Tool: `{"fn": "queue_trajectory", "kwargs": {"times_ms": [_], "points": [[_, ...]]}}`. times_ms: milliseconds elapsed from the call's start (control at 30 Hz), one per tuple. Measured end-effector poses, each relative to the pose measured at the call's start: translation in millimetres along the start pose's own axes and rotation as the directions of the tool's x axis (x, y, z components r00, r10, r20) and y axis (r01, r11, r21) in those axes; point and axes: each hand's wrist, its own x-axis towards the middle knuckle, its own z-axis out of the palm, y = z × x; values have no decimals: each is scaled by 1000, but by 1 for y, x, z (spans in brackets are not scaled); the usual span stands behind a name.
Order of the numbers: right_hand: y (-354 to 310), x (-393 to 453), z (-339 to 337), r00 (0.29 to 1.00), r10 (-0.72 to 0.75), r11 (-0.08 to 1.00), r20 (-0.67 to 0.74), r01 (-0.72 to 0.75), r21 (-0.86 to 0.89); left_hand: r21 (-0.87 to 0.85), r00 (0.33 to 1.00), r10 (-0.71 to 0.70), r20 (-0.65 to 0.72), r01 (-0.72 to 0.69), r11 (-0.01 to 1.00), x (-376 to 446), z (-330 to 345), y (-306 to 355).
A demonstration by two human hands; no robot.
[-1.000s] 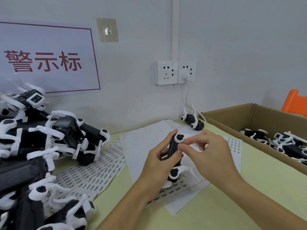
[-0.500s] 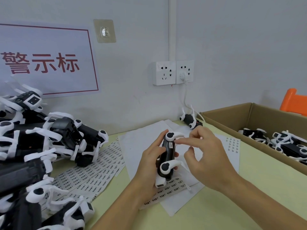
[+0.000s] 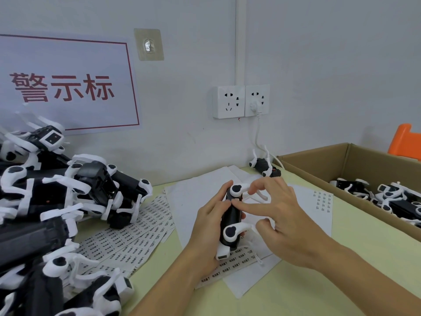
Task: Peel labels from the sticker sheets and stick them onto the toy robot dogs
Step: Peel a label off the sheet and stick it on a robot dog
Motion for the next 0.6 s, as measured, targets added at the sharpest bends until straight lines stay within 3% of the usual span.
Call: {"fn": "queue_trajectory", "kwargs": {"times_ms": [300, 400, 600], "points": [[3, 0, 2, 994, -23, 988, -106, 38, 147, -8, 1000, -14, -11, 14, 1000, 1, 0, 0], [2, -1, 2, 991, -5, 995, -130, 18, 100, -5, 1000, -10, -22, 10, 1000, 1, -1, 0], [0, -1, 4, 998, -24, 1000, -50, 23, -15, -7, 999, -16, -34, 16, 1000, 1, 0, 0]]}}
